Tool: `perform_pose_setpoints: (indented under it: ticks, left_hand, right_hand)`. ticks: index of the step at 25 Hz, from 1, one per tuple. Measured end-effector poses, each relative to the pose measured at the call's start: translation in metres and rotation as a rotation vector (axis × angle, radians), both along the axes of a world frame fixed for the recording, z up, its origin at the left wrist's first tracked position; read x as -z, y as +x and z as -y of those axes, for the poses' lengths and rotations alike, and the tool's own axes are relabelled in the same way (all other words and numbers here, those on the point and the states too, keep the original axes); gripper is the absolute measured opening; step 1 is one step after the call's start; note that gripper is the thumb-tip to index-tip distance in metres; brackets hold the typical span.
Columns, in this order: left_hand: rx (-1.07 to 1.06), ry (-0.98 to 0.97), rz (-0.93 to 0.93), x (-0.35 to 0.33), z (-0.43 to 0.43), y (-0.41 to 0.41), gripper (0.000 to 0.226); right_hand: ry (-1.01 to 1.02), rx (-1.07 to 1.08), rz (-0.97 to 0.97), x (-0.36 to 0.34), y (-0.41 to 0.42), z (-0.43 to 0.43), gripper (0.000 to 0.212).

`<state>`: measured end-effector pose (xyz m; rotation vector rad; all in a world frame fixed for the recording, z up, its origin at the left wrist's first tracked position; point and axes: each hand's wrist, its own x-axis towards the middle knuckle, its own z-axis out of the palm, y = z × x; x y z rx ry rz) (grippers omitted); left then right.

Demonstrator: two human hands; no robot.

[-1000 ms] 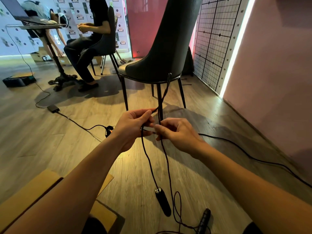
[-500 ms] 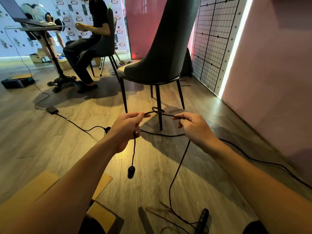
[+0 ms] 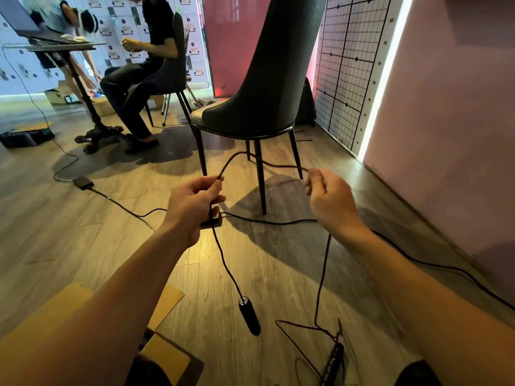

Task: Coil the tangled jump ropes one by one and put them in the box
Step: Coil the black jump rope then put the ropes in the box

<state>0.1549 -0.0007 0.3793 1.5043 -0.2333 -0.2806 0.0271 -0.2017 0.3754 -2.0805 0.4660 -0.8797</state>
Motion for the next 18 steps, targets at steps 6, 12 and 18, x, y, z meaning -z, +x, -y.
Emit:
perform_pose_setpoints:
  ticks: [6, 12, 18]
  left_hand:
    - [0.088, 0.053, 0.144, -0.004, 0.001, -0.009, 0.010]
    - [0.249, 0.190, 0.442, -0.001, 0.015, -0.022, 0.011]
    - [0.376, 0.362, 0.479, -0.010, 0.002, -0.016, 0.041]
  right_hand:
    - [-0.026, 0.204, -0.262, 0.009, -0.007, 0.027, 0.026]
    - [-0.207, -0.384, -0.140, 0.008, 0.009, -0.033, 0.023]
    - [-0.194, 0.006, 0.173, -0.011, 0.010, -0.001, 0.020]
